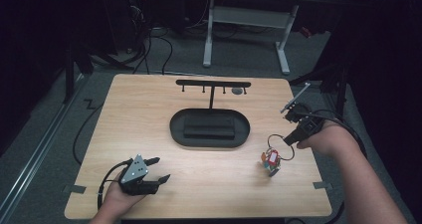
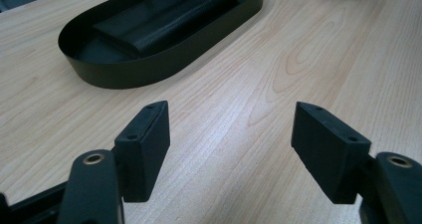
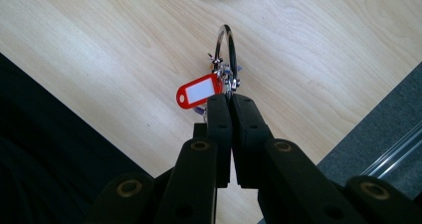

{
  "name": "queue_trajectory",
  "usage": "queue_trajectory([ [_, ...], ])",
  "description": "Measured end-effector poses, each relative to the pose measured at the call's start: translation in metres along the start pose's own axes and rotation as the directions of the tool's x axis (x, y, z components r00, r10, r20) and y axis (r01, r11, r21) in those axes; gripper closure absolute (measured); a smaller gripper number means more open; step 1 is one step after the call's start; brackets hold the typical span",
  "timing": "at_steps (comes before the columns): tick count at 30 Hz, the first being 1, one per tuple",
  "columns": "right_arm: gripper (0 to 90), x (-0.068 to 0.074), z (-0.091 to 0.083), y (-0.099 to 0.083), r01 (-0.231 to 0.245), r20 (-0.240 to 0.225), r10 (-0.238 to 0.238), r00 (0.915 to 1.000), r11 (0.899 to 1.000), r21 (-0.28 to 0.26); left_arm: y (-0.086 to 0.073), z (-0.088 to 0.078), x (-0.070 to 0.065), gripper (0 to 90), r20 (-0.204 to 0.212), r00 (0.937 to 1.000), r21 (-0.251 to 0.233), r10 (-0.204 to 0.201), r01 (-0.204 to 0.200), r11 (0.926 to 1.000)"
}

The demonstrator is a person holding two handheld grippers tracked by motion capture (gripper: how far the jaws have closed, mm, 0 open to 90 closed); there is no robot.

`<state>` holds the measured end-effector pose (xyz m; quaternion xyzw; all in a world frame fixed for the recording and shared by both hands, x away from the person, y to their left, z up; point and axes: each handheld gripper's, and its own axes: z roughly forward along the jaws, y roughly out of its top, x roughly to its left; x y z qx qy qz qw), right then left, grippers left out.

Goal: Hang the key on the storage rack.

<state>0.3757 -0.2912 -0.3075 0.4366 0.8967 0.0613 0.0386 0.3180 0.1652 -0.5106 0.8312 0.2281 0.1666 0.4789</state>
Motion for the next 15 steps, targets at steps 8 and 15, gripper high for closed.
queue_trajectory([
  [8,88.0,0.002,-0.011,0.019,0.026,0.015,-0.026,0.9995,1.000,0.007,0.000,0.000,0.000,32.2,0.000,1.0000,0.000,0.004,-0.004,1.0000],
  [15,88.0,0.004,-0.018,0.042,0.030,0.024,-0.030,0.9993,1.000,0.001,-0.001,-0.001,-0.001,32.3,-0.007,0.9999,0.005,0.016,-0.016,0.9999],
])
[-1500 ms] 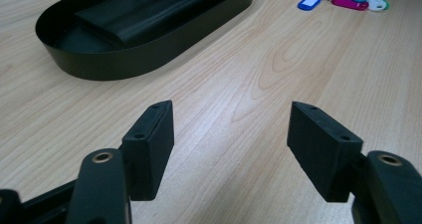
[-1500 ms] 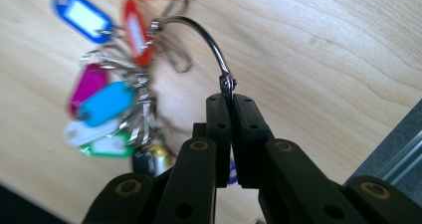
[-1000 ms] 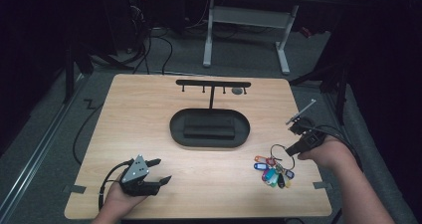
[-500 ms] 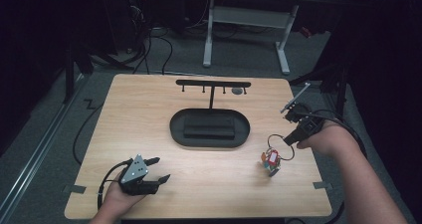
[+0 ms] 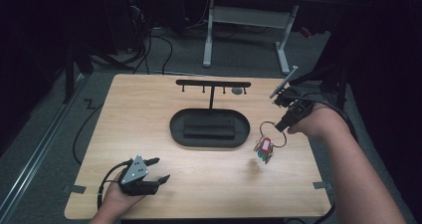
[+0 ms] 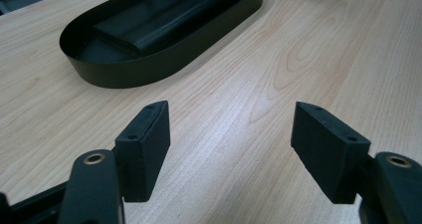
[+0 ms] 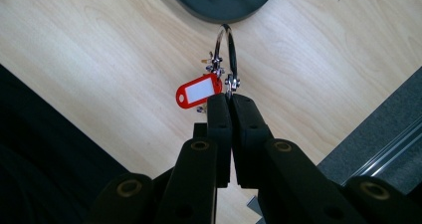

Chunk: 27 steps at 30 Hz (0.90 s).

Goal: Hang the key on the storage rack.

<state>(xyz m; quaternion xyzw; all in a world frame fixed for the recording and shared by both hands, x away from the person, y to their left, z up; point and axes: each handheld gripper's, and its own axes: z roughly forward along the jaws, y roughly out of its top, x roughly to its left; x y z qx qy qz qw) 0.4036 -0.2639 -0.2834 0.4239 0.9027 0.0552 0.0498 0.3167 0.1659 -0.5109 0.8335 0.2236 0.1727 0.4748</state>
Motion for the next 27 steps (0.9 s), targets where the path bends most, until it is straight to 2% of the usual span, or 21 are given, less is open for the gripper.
queue_trajectory([
  [9,88.0,-0.001,0.002,0.032,0.008,0.015,-0.008,0.9999,1.000,-0.010,-0.001,-0.002,0.000,32.5,-0.003,1.0000,0.000,0.000,0.000,1.0000],
  [18,88.0,-0.013,0.005,0.051,-0.009,0.014,0.010,0.9999,1.000,-0.023,-0.001,-0.002,0.000,32.5,-0.003,1.0000,0.000,0.002,-0.002,1.0000],
  [27,88.1,-0.017,0.004,0.068,-0.031,0.017,0.031,0.9994,0.999,-0.034,-0.001,-0.001,-0.002,32.5,0.002,0.9999,0.002,0.010,-0.010,0.9999],
])
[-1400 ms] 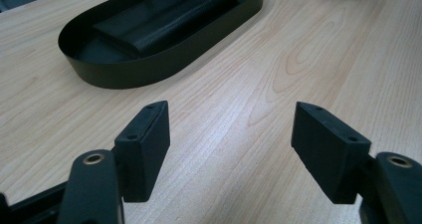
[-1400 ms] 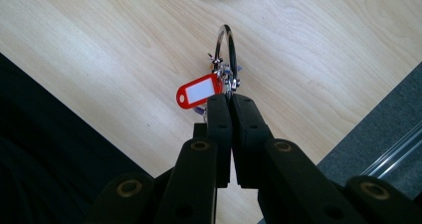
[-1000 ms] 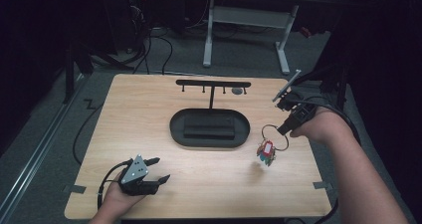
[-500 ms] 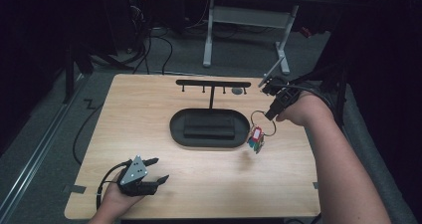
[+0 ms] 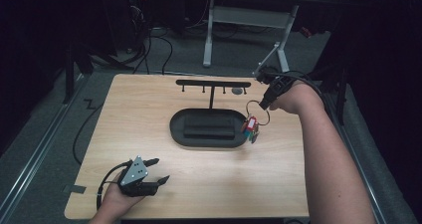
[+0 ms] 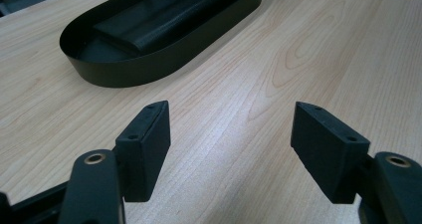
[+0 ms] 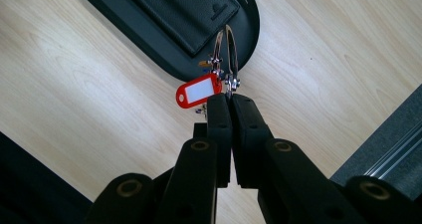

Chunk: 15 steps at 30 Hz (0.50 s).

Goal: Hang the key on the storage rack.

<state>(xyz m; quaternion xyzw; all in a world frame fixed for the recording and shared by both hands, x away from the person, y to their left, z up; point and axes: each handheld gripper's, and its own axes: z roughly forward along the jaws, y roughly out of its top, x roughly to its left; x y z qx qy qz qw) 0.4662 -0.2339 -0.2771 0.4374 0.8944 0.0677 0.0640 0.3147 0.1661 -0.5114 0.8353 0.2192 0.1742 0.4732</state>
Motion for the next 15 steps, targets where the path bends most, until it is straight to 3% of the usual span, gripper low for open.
queue_trajectory([
  [15,88.1,-0.004,0.009,0.026,0.029,0.001,-0.029,0.9996,1.000,-0.006,-0.002,0.000,0.000,32.4,0.001,1.0000,0.010,0.002,-0.002,1.0000],
])
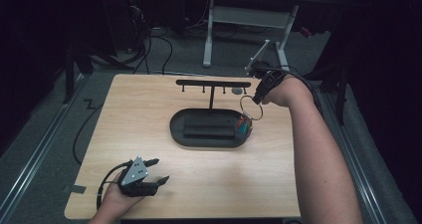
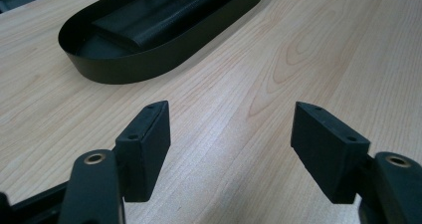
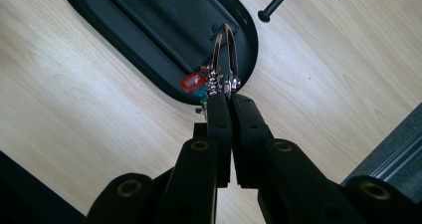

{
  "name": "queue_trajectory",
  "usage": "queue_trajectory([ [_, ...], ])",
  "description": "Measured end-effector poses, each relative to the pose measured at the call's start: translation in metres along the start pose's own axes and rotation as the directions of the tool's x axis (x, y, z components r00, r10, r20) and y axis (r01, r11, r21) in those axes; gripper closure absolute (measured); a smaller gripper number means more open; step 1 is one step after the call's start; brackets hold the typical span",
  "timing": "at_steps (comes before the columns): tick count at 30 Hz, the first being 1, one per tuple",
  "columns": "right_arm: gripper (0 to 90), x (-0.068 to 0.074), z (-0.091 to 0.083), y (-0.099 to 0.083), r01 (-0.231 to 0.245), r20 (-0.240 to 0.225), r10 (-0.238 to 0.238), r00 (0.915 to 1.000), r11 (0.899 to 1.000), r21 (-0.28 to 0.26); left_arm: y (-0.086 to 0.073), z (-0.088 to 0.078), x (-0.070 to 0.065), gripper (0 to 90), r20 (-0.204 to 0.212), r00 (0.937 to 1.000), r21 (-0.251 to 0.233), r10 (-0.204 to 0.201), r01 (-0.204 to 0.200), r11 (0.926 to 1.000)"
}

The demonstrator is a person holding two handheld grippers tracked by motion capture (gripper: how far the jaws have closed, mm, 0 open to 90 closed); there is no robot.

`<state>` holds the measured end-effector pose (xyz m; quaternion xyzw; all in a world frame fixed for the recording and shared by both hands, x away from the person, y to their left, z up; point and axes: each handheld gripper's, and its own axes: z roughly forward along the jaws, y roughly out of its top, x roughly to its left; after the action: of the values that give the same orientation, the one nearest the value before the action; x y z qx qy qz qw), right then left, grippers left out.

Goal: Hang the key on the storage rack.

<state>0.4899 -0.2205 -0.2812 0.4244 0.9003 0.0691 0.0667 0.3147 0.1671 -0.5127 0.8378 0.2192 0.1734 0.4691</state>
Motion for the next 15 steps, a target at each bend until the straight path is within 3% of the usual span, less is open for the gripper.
queue_trajectory([
  [7,88.1,-0.005,0.001,0.012,-0.008,0.004,0.008,1.0000,1.000,-0.022,-0.002,-0.003,0.001,32.5,-0.004,1.0000,0.000,-0.003,0.003,1.0000],
  [15,88.1,-0.013,0.011,0.021,-0.019,0.026,0.019,0.9995,1.000,-0.013,-0.002,-0.002,-0.001,32.5,-0.001,1.0000,0.008,0.006,-0.006,1.0000],
])
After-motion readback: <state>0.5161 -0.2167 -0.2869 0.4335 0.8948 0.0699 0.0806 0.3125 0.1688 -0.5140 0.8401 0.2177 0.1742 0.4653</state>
